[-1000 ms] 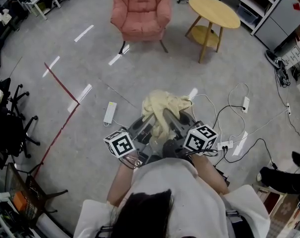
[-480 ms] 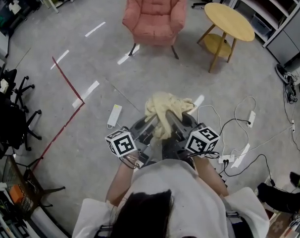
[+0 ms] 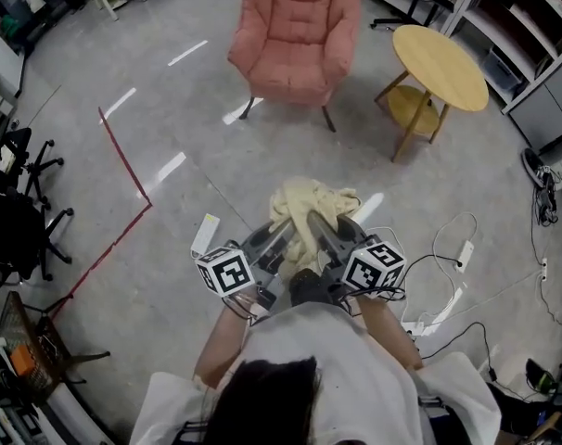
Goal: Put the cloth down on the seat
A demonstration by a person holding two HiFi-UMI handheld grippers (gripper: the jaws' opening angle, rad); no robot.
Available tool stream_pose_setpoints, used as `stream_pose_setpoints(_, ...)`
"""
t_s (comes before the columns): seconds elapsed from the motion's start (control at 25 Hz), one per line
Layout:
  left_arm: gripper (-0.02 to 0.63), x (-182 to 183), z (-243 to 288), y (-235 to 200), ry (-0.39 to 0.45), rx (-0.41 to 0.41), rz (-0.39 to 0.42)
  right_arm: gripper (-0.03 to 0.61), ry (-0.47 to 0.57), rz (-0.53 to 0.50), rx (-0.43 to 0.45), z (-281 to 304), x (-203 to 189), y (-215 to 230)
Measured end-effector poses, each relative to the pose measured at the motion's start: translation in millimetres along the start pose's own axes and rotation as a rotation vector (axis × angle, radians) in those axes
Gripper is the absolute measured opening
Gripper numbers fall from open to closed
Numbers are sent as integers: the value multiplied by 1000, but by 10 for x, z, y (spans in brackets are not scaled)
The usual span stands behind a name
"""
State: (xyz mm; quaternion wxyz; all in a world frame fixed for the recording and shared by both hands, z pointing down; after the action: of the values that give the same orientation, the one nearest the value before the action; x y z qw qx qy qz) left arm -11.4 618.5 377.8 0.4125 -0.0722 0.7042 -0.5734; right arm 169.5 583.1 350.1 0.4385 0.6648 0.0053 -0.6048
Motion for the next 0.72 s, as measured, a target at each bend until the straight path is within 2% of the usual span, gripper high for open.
stream_pose_setpoints(0.52,103,413,1180,-218,31,27,-24,86,-20,32,47,405,788,1017)
stream_pose_setpoints(0.72,103,428,1392,-307,27,45,-25,86,-29,36,47,467,858,1257)
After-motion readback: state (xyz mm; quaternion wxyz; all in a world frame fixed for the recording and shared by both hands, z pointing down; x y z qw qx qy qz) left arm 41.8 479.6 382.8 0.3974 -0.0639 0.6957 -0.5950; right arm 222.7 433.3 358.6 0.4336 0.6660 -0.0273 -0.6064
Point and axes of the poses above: the fingertips, and each gripper's own axes: z forward along the fingers, y to its right, x out of its top, the point moved 9 cm from there along -z, backward along the fingers, and after that the axes turned 1 degree about -z, right-handed, at the moved point
